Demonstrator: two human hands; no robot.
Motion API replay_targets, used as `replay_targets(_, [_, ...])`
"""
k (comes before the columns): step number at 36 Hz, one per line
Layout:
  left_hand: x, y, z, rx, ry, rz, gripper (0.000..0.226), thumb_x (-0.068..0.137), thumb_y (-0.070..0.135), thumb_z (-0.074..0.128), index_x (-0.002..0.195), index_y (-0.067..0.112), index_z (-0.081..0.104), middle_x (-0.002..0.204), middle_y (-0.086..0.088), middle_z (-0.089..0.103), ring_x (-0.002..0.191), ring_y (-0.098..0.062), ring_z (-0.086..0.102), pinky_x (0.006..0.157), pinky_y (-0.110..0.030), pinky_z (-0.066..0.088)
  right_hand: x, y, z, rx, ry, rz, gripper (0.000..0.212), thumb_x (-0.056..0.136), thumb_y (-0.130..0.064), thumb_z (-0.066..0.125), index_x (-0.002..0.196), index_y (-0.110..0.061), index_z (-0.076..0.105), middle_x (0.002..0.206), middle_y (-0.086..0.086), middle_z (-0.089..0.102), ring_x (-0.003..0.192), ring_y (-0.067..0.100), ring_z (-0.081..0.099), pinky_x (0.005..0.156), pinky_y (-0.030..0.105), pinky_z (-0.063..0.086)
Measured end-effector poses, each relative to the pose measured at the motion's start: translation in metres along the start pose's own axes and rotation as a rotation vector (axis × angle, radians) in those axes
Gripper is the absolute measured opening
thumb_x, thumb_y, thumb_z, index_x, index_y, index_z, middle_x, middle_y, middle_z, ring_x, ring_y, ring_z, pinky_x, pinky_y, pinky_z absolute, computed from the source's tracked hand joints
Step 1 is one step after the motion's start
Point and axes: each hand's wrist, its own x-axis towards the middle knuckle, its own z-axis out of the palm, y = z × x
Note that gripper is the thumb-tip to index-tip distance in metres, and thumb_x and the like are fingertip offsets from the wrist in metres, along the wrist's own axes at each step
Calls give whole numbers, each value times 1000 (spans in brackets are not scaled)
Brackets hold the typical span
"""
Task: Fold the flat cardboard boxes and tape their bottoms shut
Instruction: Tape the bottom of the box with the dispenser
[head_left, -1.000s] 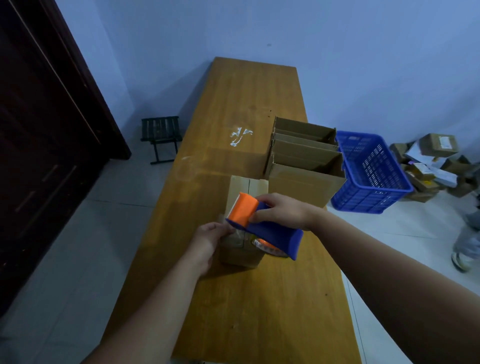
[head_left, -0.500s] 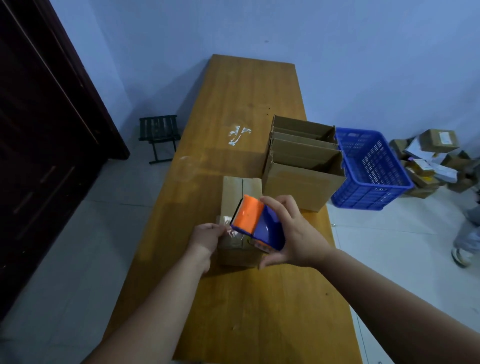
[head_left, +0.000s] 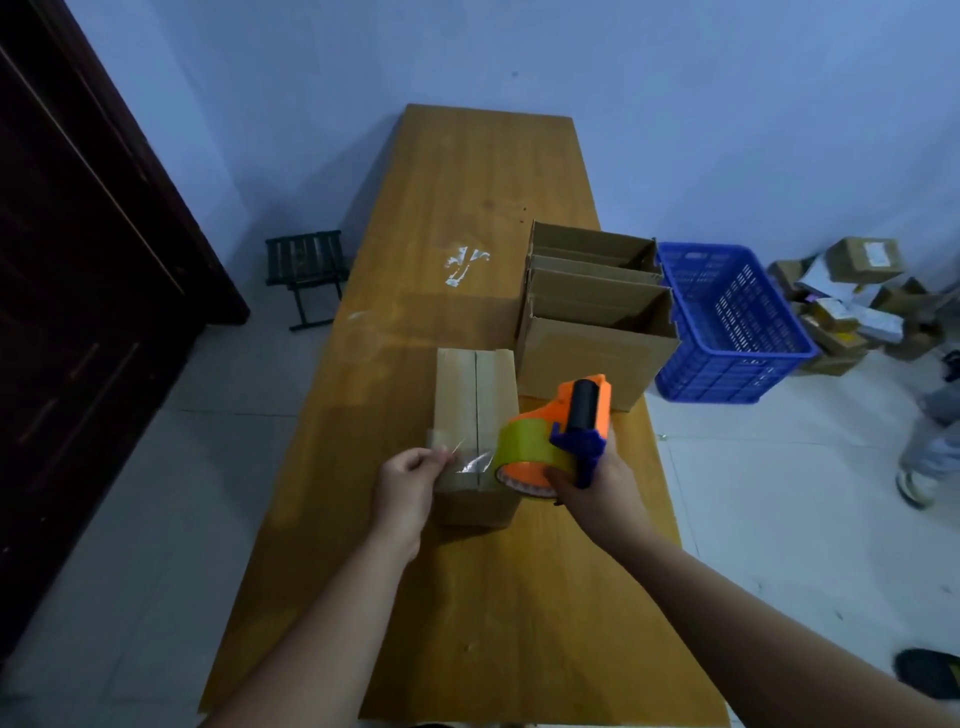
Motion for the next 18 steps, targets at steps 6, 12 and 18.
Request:
replay_targets(6, [-5,-3,-1,58,11,116,23,92,34,56,85,16,68,88,-7,67,85,-21,59,68,-30,44,1,8,6,95,64,160,39,87,-4,62,120,-17,48,93,-5,59,81,6,58,56,13,43])
replay_targets(12, [-13,-10,1,-45,140,95,21,90,29,60,80,12,64,78,-2,63,73,-14,54,61,-24,42,-14,-1,17,289,-7,80,52,90,-5,58,123,-39,39,108,-12,59,97,10,61,72,25,53])
replay_targets(18, [-10,-16,-11,-348,33,8,21,86,10,62,65,7,61,83,-8,62,85,-20,55,76,-31,43,-19,-2,23,344,-6,66,57,92,-6,56,141,-28,38,122,-6,58,107,10,58,65,14,51])
